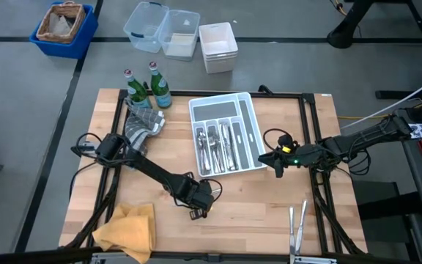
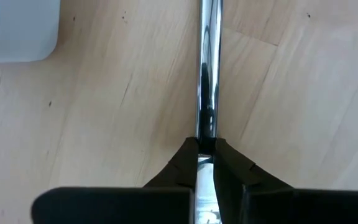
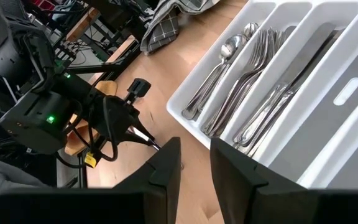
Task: Sort silverware
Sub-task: Put the silver table knife into the silverware tray
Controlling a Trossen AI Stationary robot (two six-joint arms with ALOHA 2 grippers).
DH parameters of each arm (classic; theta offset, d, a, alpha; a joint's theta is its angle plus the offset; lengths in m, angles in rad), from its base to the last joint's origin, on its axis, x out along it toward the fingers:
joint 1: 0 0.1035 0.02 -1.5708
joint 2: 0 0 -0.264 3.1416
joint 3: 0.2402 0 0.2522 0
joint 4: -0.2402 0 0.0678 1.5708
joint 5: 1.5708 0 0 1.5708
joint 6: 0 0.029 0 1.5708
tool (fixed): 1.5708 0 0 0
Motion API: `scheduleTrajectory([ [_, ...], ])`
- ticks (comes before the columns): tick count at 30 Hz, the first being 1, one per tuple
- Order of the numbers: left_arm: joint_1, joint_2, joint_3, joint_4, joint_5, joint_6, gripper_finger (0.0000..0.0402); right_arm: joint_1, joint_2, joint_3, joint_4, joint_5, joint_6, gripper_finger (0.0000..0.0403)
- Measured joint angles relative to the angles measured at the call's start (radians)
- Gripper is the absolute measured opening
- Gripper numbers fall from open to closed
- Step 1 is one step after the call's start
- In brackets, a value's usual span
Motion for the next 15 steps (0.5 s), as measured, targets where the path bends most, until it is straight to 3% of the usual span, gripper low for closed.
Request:
scheduleTrajectory([
  [15, 0.013, -0.04, 0.05, -0.008, 0.012, 0.025, 0.0002, 0.0, 0.0, 0.0, -0.003, -0.002, 0.0, 0.009],
])
